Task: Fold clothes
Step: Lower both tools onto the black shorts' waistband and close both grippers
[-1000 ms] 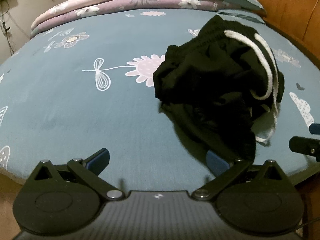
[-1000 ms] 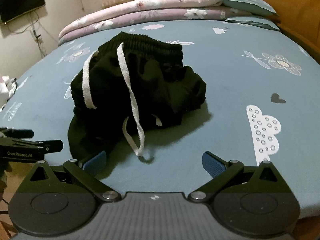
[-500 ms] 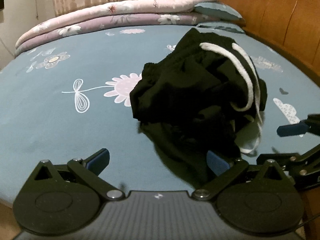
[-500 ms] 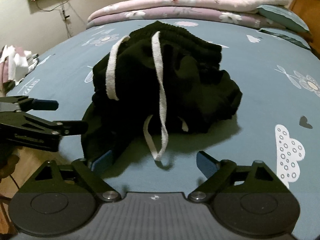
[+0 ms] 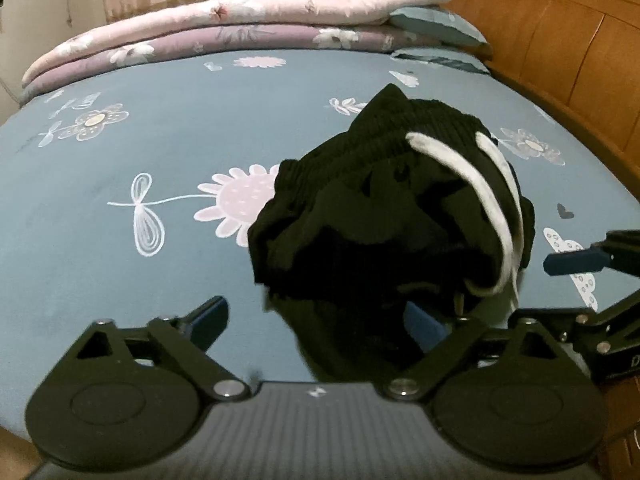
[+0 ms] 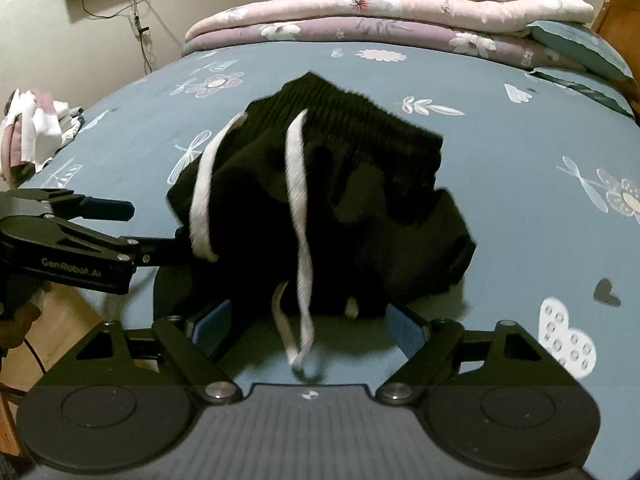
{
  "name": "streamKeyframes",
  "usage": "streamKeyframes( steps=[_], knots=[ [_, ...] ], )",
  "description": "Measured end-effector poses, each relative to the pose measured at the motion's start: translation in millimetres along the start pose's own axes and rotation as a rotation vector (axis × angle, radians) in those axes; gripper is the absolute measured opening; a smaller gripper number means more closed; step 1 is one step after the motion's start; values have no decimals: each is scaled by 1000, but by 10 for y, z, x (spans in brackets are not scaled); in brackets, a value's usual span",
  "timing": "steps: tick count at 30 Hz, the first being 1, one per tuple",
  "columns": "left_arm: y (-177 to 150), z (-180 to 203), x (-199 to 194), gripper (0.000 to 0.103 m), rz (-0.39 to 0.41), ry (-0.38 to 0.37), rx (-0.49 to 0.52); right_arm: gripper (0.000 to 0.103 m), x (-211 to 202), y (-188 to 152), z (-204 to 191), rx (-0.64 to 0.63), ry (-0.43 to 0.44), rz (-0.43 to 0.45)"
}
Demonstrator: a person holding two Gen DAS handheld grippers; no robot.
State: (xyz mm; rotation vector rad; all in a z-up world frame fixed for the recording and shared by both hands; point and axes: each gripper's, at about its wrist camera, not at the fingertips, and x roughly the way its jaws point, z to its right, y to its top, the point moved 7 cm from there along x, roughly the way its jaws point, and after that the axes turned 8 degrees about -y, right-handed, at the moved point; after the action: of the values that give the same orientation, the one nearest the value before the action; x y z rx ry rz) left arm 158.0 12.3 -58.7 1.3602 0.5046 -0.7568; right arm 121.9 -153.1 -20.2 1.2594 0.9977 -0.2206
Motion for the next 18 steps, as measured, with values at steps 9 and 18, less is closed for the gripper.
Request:
streamKeyframes(
  steps=[9,18],
  knots=[
    [362,-11,89,59,-77,-3,-21,88,39,484,182,-11,37,9],
    [572,14,229,59,-145,58,-42,88,192,849,291,-51,133,3]
  ],
)
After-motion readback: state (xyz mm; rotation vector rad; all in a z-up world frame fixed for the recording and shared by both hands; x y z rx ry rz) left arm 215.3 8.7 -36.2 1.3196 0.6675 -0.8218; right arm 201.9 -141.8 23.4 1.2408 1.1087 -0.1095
